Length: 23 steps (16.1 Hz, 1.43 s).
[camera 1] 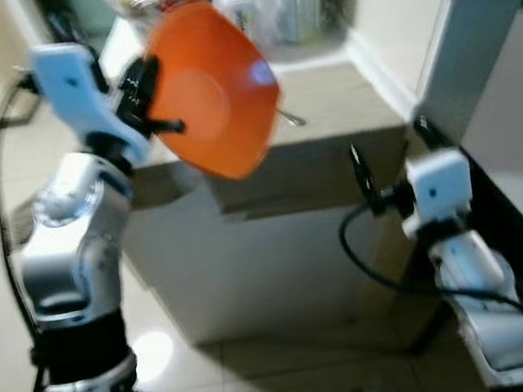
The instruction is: Setting the table
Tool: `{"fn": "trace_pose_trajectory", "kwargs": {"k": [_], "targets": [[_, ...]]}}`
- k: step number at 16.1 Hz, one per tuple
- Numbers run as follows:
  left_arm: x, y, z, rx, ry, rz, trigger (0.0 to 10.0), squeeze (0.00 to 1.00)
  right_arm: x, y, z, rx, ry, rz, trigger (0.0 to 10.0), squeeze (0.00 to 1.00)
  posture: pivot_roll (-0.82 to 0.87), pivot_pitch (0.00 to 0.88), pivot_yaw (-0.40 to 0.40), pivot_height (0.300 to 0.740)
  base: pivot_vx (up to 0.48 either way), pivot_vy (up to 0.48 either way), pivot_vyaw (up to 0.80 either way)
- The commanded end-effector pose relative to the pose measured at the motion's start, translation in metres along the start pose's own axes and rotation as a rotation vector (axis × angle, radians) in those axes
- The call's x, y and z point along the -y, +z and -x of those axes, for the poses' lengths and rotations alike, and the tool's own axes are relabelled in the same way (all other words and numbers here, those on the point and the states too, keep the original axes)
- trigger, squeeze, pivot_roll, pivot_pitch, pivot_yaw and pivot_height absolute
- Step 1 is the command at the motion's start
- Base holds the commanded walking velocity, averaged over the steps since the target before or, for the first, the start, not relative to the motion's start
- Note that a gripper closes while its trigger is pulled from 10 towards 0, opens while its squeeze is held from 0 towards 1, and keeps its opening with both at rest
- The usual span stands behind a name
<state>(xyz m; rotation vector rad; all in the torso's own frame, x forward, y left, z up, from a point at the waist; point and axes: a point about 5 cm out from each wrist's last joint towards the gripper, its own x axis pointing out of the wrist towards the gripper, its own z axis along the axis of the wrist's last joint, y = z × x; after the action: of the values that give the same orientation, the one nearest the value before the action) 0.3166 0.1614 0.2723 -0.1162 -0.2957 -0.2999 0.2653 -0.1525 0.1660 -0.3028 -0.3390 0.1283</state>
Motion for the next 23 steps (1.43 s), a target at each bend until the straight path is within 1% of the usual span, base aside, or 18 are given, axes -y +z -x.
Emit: {"fn": "trace_pose_trajectory", "kwargs": {"k": [1, 5, 7, 9, 11, 15, 18, 22, 23], "targets": [[-0.003, 0.013, 0.003, 0.064, 0.009, -0.017, 0.0, 1.0, -0.003, 0.002, -0.002, 0.015, 0.015, -0.013, 10.0, 0.0, -0.15, 0.0, 0.059, 0.74, 0.0, 0.0, 0.0], [-0.001, 0.012, 0.001, 0.056, 0.005, -0.026, 0.0, 1.0, -0.002, 0.001, -0.001, 0.009, 0.014, -0.022, 10.0, 0.0, -0.16, 0.0, 0.06, 0.74, 0.0, 0.0, 0.0], [0.0, 0.006, 0.003, 0.037, 0.001, -0.013, 0.0, 1.0, -0.004, 0.0, -0.001, 0.0, 0.028, -0.05, 10.0, 0.0, -0.16, 0.0, 0.062, 0.74, 0.0, 0.0, 0.0], [-0.001, -0.004, 0.007, 0.005, 0.014, -0.013, 0.0, 1.0, -0.004, -0.004, -0.004, -0.045, 0.04, -0.111, 10.0, 0.0, -0.15, 0.0, 0.062, 0.74, 0.0, 0.0, 0.0], [0.0, -0.01, 0.009, -0.02, 0.018, -0.007, 0.0, 1.0, -0.003, -0.004, -0.006, -0.04, 0.046, -0.099, 10.0, 0.0, -0.15, 0.0, 0.063, 0.74, 0.0, 0.0, 0.0], [0.003, -0.01, 0.007, -0.018, 0.015, -0.004, 0.0, 1.0, -0.006, -0.007, -0.008, -0.05, 0.049, -0.102, 10.0, 0.0, -0.15, 0.0, 0.065, 0.74, 0.0, 0.0, 0.0], [0.003, -0.012, 0.005, -0.019, 0.013, -0.016, 0.0, 1.0, -0.006, -0.007, -0.01, -0.052, 0.055, -0.102, 10.0, 0.0, -0.15, 0.0, 0.066, 0.74, 0.0, -0.48, 0.0], [0.004, -0.013, 0.004, -0.022, 0.011, -0.005, 0.0, 1.0, -0.009, -0.009, -0.01, -0.057, 0.068, -0.099, 10.0, 0.0, -0.15, 0.0, 0.066, 0.74, 0.0, -0.449, 0.0], [0.003, -0.014, 0.003, -0.022, 0.016, 0.001, 0.0, 1.0, -0.01, -0.009, -0.01, -0.059, 0.069, -0.098, 10.0, 0.0, -0.15, 0.0, 0.065, 0.74, 0.0, 0.0, 0.0]]}}
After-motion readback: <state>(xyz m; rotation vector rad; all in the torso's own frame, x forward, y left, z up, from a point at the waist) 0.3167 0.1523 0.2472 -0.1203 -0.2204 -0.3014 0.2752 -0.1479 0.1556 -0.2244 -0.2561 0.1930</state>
